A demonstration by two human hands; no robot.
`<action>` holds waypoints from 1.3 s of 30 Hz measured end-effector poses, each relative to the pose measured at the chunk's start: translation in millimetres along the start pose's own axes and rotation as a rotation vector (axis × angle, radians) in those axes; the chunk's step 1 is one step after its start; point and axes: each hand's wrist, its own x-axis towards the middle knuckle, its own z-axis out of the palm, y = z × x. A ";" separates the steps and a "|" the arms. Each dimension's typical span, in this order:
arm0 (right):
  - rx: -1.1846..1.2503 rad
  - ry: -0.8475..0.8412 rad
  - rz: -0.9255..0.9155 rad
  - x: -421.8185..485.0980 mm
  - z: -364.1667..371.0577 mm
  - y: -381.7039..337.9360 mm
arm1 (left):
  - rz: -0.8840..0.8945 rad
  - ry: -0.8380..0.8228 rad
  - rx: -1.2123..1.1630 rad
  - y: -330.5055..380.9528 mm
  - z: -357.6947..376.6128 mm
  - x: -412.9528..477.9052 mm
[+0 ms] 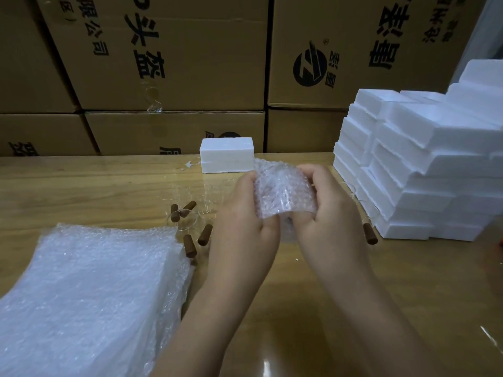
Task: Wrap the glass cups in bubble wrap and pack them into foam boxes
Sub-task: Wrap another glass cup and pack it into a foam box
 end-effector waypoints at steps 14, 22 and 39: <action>-0.088 -0.478 -0.008 8.5 -18.7 11.4 | 0.087 0.012 0.205 -12.1 -13.2 8.5; -0.179 -0.224 0.051 9.9 -3.5 18.2 | 0.056 0.049 0.143 -9.3 9.2 -1.3; 0.138 -0.858 0.206 15.7 -32.1 17.2 | 0.483 -0.362 0.073 -14.6 -21.2 5.1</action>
